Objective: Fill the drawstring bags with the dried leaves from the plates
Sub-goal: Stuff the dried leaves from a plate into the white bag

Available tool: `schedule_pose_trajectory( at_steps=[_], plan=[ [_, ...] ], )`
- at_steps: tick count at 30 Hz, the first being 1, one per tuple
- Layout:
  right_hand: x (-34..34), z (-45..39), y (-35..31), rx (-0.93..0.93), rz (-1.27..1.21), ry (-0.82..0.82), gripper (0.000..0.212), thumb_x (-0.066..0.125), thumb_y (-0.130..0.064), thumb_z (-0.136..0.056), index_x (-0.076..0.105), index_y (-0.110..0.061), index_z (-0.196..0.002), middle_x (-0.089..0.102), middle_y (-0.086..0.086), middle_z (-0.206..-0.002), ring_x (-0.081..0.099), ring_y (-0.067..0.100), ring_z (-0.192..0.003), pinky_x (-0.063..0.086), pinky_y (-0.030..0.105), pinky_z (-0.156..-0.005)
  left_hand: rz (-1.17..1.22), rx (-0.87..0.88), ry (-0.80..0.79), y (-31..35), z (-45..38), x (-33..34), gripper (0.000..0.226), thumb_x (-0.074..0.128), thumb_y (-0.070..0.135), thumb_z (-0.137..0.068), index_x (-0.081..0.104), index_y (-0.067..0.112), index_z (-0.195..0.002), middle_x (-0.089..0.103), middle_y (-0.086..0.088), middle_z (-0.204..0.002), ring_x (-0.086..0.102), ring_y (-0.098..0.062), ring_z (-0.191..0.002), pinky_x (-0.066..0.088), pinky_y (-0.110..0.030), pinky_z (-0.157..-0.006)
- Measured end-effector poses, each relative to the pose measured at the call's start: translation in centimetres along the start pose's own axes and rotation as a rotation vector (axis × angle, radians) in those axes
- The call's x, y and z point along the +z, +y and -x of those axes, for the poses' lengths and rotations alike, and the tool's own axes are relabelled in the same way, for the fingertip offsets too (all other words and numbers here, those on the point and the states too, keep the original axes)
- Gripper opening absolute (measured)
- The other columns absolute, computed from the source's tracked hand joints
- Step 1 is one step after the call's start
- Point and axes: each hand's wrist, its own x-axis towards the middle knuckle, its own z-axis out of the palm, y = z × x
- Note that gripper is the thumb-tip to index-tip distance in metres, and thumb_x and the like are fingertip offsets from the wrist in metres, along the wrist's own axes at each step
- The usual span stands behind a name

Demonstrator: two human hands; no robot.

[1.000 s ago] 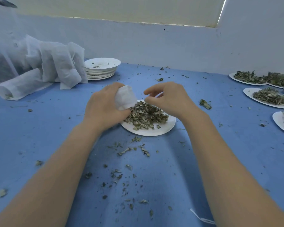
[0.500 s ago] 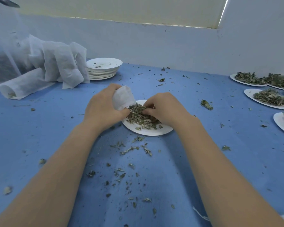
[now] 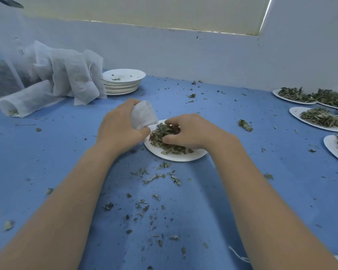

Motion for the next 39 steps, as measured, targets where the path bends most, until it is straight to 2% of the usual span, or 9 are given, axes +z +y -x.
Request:
schedule_pose_trajectory(
  at_steps=[7, 10, 15, 18, 22, 26, 29, 35, 39],
  plan=[
    [1.3, -0.5, -0.8, -0.032, 0.114, 0.113, 0.030, 0.062, -0.041, -0.086, 0.064, -0.013, -0.097, 0.059, 0.001, -0.085, 0.054, 0.020, -0.085, 0.034, 0.026, -0.056, 0.009, 0.014, -0.005, -0.2, -0.1, 0.0, 0.048, 0.070, 0.030, -0.071, 0.050, 0.026, -0.115, 0.059, 0.002, -0.104, 0.051, -0.023, -0.094, 0.040, -0.032, -0.076],
    [0.8, -0.5, -0.2, -0.029, 0.078, 0.225, 0.022, 0.058, -0.035, -0.091, 0.070, -0.018, -0.096, 0.053, -0.002, -0.074, 0.053, 0.019, -0.080, 0.036, 0.028, -0.058, 0.009, 0.027, -0.004, -0.3, -0.1, 0.1, 0.049, 0.069, 0.030, -0.070, 0.051, 0.025, -0.116, 0.057, 0.004, -0.101, 0.049, -0.021, -0.090, 0.037, -0.030, -0.074],
    [-1.2, 0.0, 1.5, 0.015, -0.225, 0.384, 0.014, 0.065, -0.034, -0.086, 0.074, -0.024, -0.092, 0.069, -0.002, -0.087, 0.058, 0.016, -0.085, 0.049, 0.033, -0.074, -0.013, 0.041, -0.025, -0.3, -0.1, 0.3, 0.053, 0.068, 0.027, -0.069, 0.049, 0.027, -0.118, 0.053, 0.009, -0.099, 0.045, -0.017, -0.087, 0.035, -0.028, -0.073],
    [-1.9, 0.3, 2.0, 0.008, -0.259, 0.425, 0.014, 0.066, -0.031, -0.086, 0.074, -0.021, -0.092, 0.070, 0.001, -0.089, 0.057, 0.014, -0.075, 0.046, 0.027, -0.070, -0.050, 0.063, -0.057, 0.1, 0.0, 0.5, 0.054, 0.069, 0.026, -0.069, 0.049, 0.025, -0.118, 0.057, 0.004, -0.106, 0.050, -0.022, -0.091, 0.033, -0.028, -0.073],
    [-2.4, 0.5, 1.5, -0.045, -0.232, 0.361, 0.015, 0.067, -0.025, -0.085, 0.073, -0.026, -0.099, 0.062, -0.013, -0.078, 0.050, 0.002, -0.066, 0.039, 0.017, -0.062, -0.126, 0.117, -0.094, 0.7, 0.2, 0.7, 0.052, 0.069, 0.026, -0.069, 0.050, 0.022, -0.117, 0.059, 0.000, -0.108, 0.053, -0.026, -0.095, 0.033, -0.030, -0.076],
    [-2.4, 0.4, 0.0, -0.133, -0.044, 0.254, 0.021, 0.061, -0.012, -0.087, 0.073, -0.023, -0.102, 0.066, 0.000, -0.093, 0.055, 0.017, -0.087, 0.041, 0.026, -0.077, -0.142, 0.172, -0.069, 1.6, 0.3, 0.9, 0.049, 0.069, 0.027, -0.068, 0.052, 0.020, -0.114, 0.060, -0.001, -0.102, 0.054, -0.027, -0.092, 0.037, -0.033, -0.076],
    [-1.8, 0.2, -0.7, -0.189, 0.026, 0.261, 0.022, 0.058, -0.006, -0.085, 0.072, -0.012, -0.100, 0.067, 0.012, -0.094, 0.058, 0.027, -0.089, 0.041, 0.030, -0.074, -0.138, 0.194, -0.072, 1.9, 0.5, 1.3, 0.045, 0.067, 0.024, -0.068, 0.053, 0.017, -0.110, 0.059, -0.001, -0.094, 0.053, -0.026, -0.086, 0.038, -0.034, -0.072],
    [-1.4, 0.2, -0.9, -0.112, -0.309, 0.271, 0.027, 0.069, -0.013, -0.080, 0.071, -0.020, -0.106, 0.065, -0.009, -0.087, 0.053, 0.005, -0.078, 0.038, 0.004, -0.065, -0.021, 0.171, -0.063, 1.8, 0.4, 1.6, 0.047, 0.069, 0.028, -0.068, 0.054, 0.018, -0.112, 0.051, 0.008, -0.092, 0.047, -0.017, -0.082, 0.032, -0.028, -0.069],
    [-2.0, 0.8, 0.0, -0.085, -0.654, 0.031, 0.021, 0.063, -0.005, -0.083, 0.069, -0.007, -0.102, 0.069, 0.008, -0.097, 0.062, 0.021, -0.086, 0.049, 0.029, -0.085, 0.025, 0.150, -0.074, 1.3, 0.1, 1.5, 0.046, 0.069, 0.030, -0.068, 0.054, 0.022, -0.111, 0.055, 0.009, -0.093, 0.050, -0.017, -0.082, 0.039, -0.030, -0.069]
  ],
)
